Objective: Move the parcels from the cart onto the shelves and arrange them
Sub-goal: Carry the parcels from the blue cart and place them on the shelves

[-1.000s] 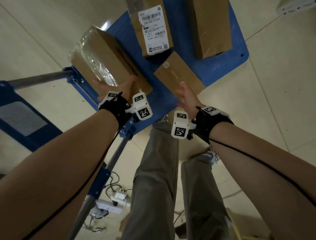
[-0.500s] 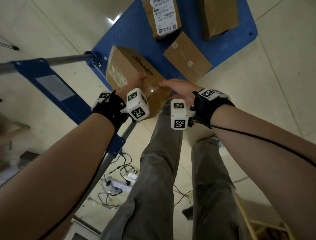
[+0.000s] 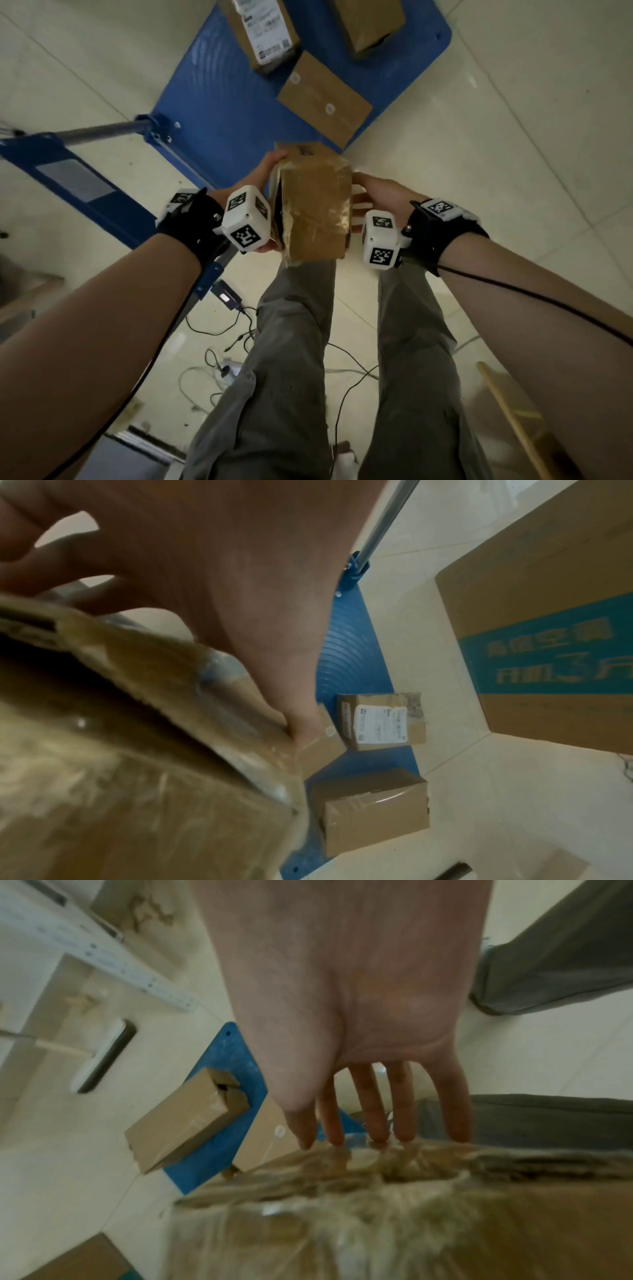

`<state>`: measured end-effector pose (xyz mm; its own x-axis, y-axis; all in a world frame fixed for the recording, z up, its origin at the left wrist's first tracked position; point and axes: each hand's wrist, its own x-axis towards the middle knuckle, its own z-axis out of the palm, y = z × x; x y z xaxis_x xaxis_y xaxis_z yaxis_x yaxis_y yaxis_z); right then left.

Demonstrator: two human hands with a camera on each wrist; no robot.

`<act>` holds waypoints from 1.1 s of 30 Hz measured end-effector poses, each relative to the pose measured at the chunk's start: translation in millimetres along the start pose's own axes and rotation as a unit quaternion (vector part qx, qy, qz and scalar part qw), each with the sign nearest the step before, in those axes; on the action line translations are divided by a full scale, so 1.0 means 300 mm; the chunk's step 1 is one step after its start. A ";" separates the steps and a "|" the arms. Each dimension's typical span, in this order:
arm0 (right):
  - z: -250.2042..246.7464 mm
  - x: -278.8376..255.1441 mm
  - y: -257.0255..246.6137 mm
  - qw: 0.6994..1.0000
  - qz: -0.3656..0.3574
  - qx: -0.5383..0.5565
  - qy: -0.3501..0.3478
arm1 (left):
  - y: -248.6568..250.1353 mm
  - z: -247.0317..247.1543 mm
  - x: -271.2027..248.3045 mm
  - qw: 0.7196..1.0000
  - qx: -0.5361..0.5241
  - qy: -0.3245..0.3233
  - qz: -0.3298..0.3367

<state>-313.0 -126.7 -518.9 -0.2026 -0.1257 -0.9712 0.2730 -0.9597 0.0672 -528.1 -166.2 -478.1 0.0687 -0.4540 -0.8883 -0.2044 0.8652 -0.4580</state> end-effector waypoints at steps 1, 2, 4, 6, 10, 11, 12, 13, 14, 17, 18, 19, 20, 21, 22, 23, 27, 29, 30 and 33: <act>-0.031 -0.012 0.030 1.000 0.001 0.005 -0.004 | -0.010 0.007 0.040 1.000 -0.003 -0.006 -0.019; -0.047 -0.024 0.057 1.000 0.006 0.008 -0.016 | -0.012 -0.001 0.098 1.000 -0.005 -0.008 -0.028; -0.093 -0.034 0.115 0.999 0.020 -0.003 -0.035 | -0.026 0.011 0.188 0.998 0.012 -0.028 -0.045; -0.151 -0.045 0.179 1.000 0.019 -0.012 -0.017 | -0.061 0.081 0.190 0.997 0.025 -0.053 -0.058; -0.254 -0.076 0.286 0.997 0.014 0.059 -0.041 | -0.135 0.265 0.067 0.988 0.035 -0.150 -0.019; -0.288 -0.071 0.311 0.997 0.020 0.064 -0.033 | -0.147 0.300 0.060 0.985 0.050 -0.162 -0.010; -0.310 -0.083 0.324 0.997 0.024 0.065 -0.023 | -0.148 0.324 0.066 0.984 0.066 -0.164 0.000; -0.336 -0.101 0.332 0.997 0.030 0.067 -0.014 | -0.146 0.344 0.071 0.984 0.080 -0.159 0.007; -0.354 -0.124 0.334 0.997 0.030 0.067 -0.002 | -0.140 0.363 0.073 0.985 0.098 -0.143 0.021; -0.428 -0.164 0.352 0.998 0.012 0.044 0.038 | -0.106 0.454 0.063 0.981 0.154 -0.073 0.089; -0.455 -0.172 0.358 0.997 0.003 0.047 0.059 | -0.093 0.498 0.057 0.975 0.181 -0.037 0.124; -0.472 -0.177 0.362 0.995 -0.007 0.053 0.080 | -0.082 0.536 0.045 0.966 0.207 -0.011 0.154; -0.488 -0.181 0.363 0.993 -0.019 0.062 0.096 | -0.073 0.575 0.024 0.959 0.226 0.001 0.173; -0.513 -0.172 0.372 0.990 -0.031 0.074 0.113 | -0.069 0.621 0.004 0.951 0.240 -0.001 0.194; -0.533 -0.171 0.379 0.987 -0.044 0.089 0.129 | -0.065 0.661 -0.009 0.944 0.249 -0.020 0.217; -0.555 -0.171 0.386 0.983 -0.061 0.098 0.145 | -0.058 0.697 -0.013 0.940 0.257 -0.052 0.217; -0.620 -0.175 0.404 0.970 -0.134 0.074 0.187 | -0.053 0.819 -0.024 0.926 0.276 -0.202 0.161; -0.647 -0.182 0.416 0.963 -0.149 0.065 0.213 | -0.045 0.864 -0.029 0.917 0.311 -0.189 0.162; -0.667 -0.179 0.427 0.960 -0.152 0.078 0.224 | -0.039 0.881 -0.030 0.918 0.318 -0.166 0.168; -0.724 -0.183 0.456 0.951 -0.147 0.165 0.217 | -0.021 0.880 -0.015 0.905 0.355 -0.111 0.205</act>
<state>-60.2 -196.4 -506.0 0.2022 0.2067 -0.9573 -0.0589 -0.9731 -0.2226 -269.4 -113.4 -480.2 0.3408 -0.0779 -0.9369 0.4167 0.9058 0.0763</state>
